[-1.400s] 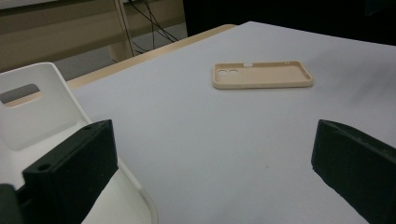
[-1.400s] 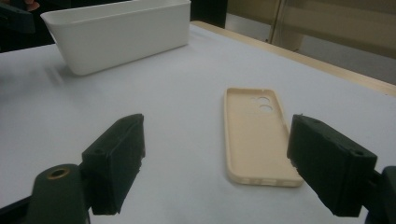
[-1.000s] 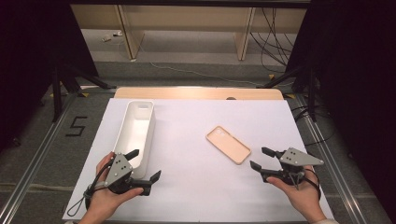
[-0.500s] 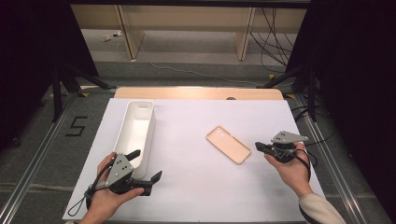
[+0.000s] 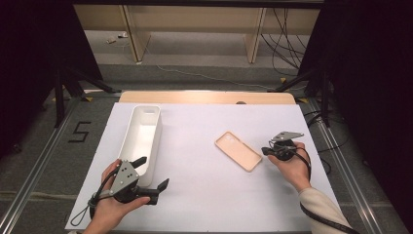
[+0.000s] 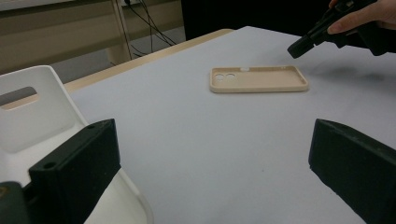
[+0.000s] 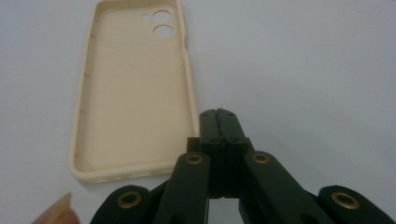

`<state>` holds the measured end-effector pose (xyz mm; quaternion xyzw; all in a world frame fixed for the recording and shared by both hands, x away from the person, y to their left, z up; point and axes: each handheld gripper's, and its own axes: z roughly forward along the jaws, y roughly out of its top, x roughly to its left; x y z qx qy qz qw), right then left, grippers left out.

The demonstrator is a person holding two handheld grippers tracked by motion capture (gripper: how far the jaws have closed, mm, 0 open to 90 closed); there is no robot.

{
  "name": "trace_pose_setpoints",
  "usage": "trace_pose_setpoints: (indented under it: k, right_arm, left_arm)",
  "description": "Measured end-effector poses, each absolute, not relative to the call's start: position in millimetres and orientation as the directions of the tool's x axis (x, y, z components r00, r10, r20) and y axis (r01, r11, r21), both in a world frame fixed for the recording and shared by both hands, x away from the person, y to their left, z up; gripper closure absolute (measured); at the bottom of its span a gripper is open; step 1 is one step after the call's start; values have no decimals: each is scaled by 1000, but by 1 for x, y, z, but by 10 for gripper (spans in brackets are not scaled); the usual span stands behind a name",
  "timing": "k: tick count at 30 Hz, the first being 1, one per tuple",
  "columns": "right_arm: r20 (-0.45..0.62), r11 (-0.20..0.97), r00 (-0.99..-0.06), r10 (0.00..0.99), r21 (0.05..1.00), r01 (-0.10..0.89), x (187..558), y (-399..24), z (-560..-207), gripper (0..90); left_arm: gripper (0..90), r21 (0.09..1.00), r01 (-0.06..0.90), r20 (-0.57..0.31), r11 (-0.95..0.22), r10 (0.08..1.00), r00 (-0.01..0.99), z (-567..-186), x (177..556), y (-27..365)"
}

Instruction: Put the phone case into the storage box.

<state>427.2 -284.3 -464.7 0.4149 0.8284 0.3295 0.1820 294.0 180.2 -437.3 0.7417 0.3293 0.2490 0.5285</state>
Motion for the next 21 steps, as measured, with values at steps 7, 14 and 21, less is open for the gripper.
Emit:
trace_pose_setpoints:
  k: [7,14,21]
  right_arm:
    - [-33,452,-588,808,674,584,434,-283,-471,900]
    - [-25,455,-588,809,660,598,435,-283,-474,900]
    - [-24,472,-605,796,651,595,435,-282,-476,900]
  left_arm:
    - [16,949,223,22,-224,751,660,-437,294,180]
    - [16,948,222,24,-227,748,664,-437,294,179]
    - [16,948,223,23,-226,749,662,-437,293,179]
